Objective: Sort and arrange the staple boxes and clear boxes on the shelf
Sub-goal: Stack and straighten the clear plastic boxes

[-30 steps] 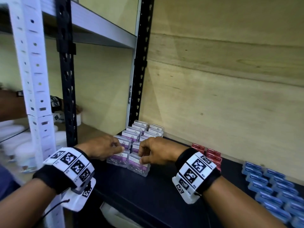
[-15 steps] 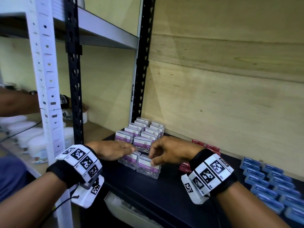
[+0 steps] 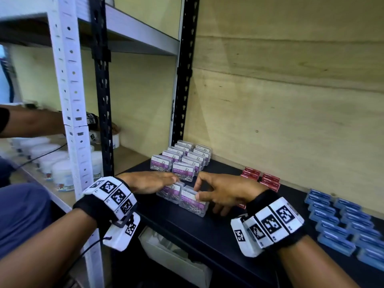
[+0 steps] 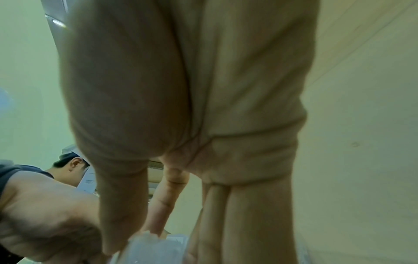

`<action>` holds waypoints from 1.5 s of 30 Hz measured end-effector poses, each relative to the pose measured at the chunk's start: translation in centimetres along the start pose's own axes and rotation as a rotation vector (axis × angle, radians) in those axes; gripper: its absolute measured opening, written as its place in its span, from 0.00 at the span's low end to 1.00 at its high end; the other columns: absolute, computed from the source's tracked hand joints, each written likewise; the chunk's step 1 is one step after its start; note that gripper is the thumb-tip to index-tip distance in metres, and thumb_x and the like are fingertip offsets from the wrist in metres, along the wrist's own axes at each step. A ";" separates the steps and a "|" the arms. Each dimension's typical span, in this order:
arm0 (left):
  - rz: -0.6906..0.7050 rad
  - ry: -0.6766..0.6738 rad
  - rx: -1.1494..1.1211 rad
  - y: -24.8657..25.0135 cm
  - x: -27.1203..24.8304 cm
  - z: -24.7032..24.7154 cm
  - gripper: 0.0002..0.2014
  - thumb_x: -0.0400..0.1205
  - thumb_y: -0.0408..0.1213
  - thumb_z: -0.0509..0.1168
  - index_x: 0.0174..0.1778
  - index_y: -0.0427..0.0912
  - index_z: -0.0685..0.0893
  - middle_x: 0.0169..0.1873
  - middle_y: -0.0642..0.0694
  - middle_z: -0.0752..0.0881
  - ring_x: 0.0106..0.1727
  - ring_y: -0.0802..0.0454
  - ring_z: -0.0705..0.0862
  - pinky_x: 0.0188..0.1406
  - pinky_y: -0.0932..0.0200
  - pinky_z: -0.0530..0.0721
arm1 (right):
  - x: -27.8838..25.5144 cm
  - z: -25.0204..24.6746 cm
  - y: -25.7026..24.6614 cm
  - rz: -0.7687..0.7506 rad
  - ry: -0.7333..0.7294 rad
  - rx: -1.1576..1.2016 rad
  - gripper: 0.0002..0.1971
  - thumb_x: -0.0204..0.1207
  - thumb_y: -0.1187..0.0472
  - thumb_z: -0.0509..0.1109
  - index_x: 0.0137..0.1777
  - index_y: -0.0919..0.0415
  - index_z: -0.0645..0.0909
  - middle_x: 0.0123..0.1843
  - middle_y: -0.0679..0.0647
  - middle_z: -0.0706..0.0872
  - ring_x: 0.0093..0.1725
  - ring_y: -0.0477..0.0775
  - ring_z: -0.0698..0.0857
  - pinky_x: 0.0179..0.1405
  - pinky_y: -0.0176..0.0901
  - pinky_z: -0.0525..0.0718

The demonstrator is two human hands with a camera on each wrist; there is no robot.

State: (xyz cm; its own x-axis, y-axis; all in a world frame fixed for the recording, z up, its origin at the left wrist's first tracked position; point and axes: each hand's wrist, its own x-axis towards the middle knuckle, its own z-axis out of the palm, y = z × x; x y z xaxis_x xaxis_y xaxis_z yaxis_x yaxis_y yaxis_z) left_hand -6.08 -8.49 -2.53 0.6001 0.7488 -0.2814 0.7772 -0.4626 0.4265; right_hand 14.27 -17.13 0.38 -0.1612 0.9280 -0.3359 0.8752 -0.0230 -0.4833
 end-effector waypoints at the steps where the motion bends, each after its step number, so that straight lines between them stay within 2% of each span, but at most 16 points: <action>1: 0.002 -0.003 0.000 0.2 0.0 0.1 0.23 0.90 0.54 0.42 0.79 0.58 0.68 0.81 0.54 0.66 0.80 0.55 0.64 0.73 0.60 0.58 | -0.2 0.1 0.2 -0.002 -0.005 0.020 0.09 0.84 0.51 0.67 0.60 0.47 0.72 0.57 0.59 0.85 0.49 0.58 0.91 0.44 0.54 0.92; 3: 0.006 -0.011 0.000 0.6 -0.2 0.1 0.22 0.90 0.53 0.42 0.79 0.59 0.69 0.81 0.54 0.66 0.79 0.55 0.64 0.68 0.62 0.58 | -0.3 0.1 0.3 -0.004 -0.010 0.034 0.09 0.84 0.51 0.67 0.61 0.47 0.72 0.59 0.59 0.85 0.50 0.58 0.91 0.45 0.57 0.92; 6: 0.024 -0.017 0.001 0.6 -0.2 0.0 0.22 0.90 0.53 0.41 0.79 0.59 0.68 0.81 0.54 0.66 0.79 0.55 0.64 0.68 0.62 0.58 | -0.4 0.2 0.5 -0.007 -0.015 0.028 0.09 0.84 0.51 0.66 0.60 0.47 0.71 0.57 0.58 0.85 0.50 0.58 0.91 0.45 0.57 0.92; 8: 0.041 -0.025 0.015 0.4 -0.2 0.0 0.22 0.90 0.53 0.40 0.79 0.61 0.68 0.81 0.55 0.64 0.80 0.55 0.63 0.71 0.61 0.58 | -0.4 0.2 0.4 -0.004 -0.014 0.023 0.09 0.84 0.50 0.66 0.60 0.46 0.71 0.57 0.57 0.86 0.50 0.57 0.91 0.44 0.55 0.93; 11: 0.038 -0.034 0.066 0.2 0.0 -0.1 0.24 0.89 0.57 0.39 0.81 0.65 0.63 0.83 0.56 0.59 0.83 0.54 0.57 0.79 0.52 0.53 | -0.5 0.1 0.2 0.007 -0.023 0.008 0.09 0.84 0.50 0.66 0.61 0.45 0.71 0.57 0.57 0.86 0.51 0.57 0.91 0.45 0.54 0.93; 15: 0.034 -0.032 0.051 0.6 0.1 -0.7 0.24 0.90 0.55 0.36 0.84 0.63 0.54 0.84 0.56 0.55 0.84 0.54 0.52 0.81 0.53 0.48 | -0.6 -0.9 0.0 0.012 -0.037 -0.050 0.11 0.84 0.47 0.66 0.64 0.44 0.75 0.58 0.53 0.86 0.53 0.55 0.90 0.51 0.53 0.91; 17: -0.001 0.045 0.023 0.2 0.5 -1.5 0.25 0.89 0.56 0.37 0.84 0.60 0.54 0.84 0.54 0.55 0.84 0.52 0.54 0.81 0.52 0.51 | -0.4 -2.0 0.1 -0.029 -0.009 -0.153 0.13 0.83 0.45 0.65 0.65 0.43 0.79 0.60 0.48 0.86 0.57 0.51 0.87 0.59 0.50 0.88; 19: -0.053 0.177 0.052 -0.7 1.1 -2.9 0.25 0.88 0.59 0.43 0.83 0.61 0.61 0.82 0.50 0.63 0.80 0.47 0.66 0.78 0.48 0.63 | 0.2 -3.1 0.1 -0.064 0.048 -0.238 0.15 0.83 0.43 0.65 0.65 0.45 0.81 0.61 0.43 0.84 0.60 0.47 0.83 0.67 0.49 0.81; 21: -0.067 0.291 0.123 -1.7 2.0 -4.4 0.20 0.88 0.56 0.52 0.75 0.60 0.72 0.73 0.46 0.74 0.66 0.49 0.76 0.68 0.52 0.73 | 1.2 -4.0 0.1 -0.071 0.108 -0.257 0.15 0.82 0.43 0.66 0.64 0.46 0.82 0.63 0.43 0.84 0.62 0.46 0.82 0.69 0.50 0.78; 22: -0.069 0.331 0.153 -2.1 2.4 -5.0 0.18 0.88 0.53 0.54 0.73 0.59 0.75 0.69 0.45 0.76 0.62 0.50 0.77 0.63 0.55 0.74 | 1.7 -4.3 0.1 -0.075 0.140 -0.260 0.14 0.82 0.44 0.67 0.63 0.46 0.83 0.62 0.44 0.85 0.61 0.46 0.82 0.68 0.49 0.79; 24: -0.088 0.379 0.214 -2.9 3.4 -6.0 0.16 0.88 0.50 0.56 0.71 0.58 0.77 0.66 0.45 0.75 0.63 0.49 0.77 0.59 0.57 0.73 | 3.1 -4.8 -0.1 -0.092 0.193 -0.264 0.10 0.82 0.47 0.69 0.59 0.45 0.83 0.59 0.44 0.86 0.58 0.46 0.83 0.66 0.49 0.81; 27: -0.101 0.404 0.252 -4.0 4.9 -6.9 0.15 0.87 0.48 0.58 0.69 0.58 0.80 0.67 0.45 0.77 0.66 0.48 0.77 0.62 0.56 0.73 | 5.4 -5.2 -0.7 -0.117 0.220 -0.270 0.09 0.81 0.50 0.70 0.60 0.47 0.83 0.58 0.44 0.87 0.57 0.45 0.84 0.63 0.45 0.82; 30: -0.074 0.423 0.249 -5.2 6.4 -7.1 0.14 0.86 0.48 0.60 0.65 0.57 0.84 0.68 0.49 0.82 0.67 0.48 0.79 0.66 0.56 0.75 | 7.8 -5.4 -1.4 -0.139 0.237 -0.356 0.12 0.82 0.51 0.70 0.63 0.49 0.83 0.61 0.46 0.86 0.57 0.47 0.85 0.61 0.43 0.82; 34: -0.054 0.434 0.204 -5.9 7.5 -7.2 0.13 0.85 0.47 0.63 0.61 0.55 0.88 0.62 0.53 0.87 0.64 0.50 0.81 0.66 0.58 0.78 | 10.4 -5.6 -2.2 -0.142 0.231 -0.401 0.14 0.81 0.51 0.70 0.66 0.49 0.83 0.65 0.47 0.84 0.59 0.49 0.84 0.60 0.41 0.80; 40: -0.047 0.408 0.109 -6.7 8.5 -7.4 0.10 0.82 0.45 0.68 0.56 0.53 0.91 0.55 0.54 0.90 0.59 0.54 0.85 0.65 0.55 0.81 | 12.0 -5.7 -2.2 -0.169 0.173 -0.358 0.10 0.80 0.57 0.74 0.60 0.54 0.87 0.58 0.47 0.89 0.51 0.44 0.84 0.50 0.34 0.78; 45: -0.025 0.371 0.075 -6.4 8.4 -7.7 0.10 0.81 0.45 0.71 0.56 0.51 0.91 0.54 0.55 0.90 0.57 0.57 0.86 0.65 0.57 0.82 | 12.1 -5.8 -2.1 -0.163 0.153 -0.313 0.10 0.78 0.59 0.76 0.57 0.56 0.88 0.51 0.45 0.88 0.51 0.45 0.87 0.50 0.35 0.80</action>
State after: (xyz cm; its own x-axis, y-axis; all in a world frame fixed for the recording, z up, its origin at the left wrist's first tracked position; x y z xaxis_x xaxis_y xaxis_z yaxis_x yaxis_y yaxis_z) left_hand -7.45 4.36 -0.97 0.4819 0.8750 0.0451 0.8109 -0.4649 0.3553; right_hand 13.10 -3.72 2.00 -0.2600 0.9555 -0.1391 0.9446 0.2219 -0.2417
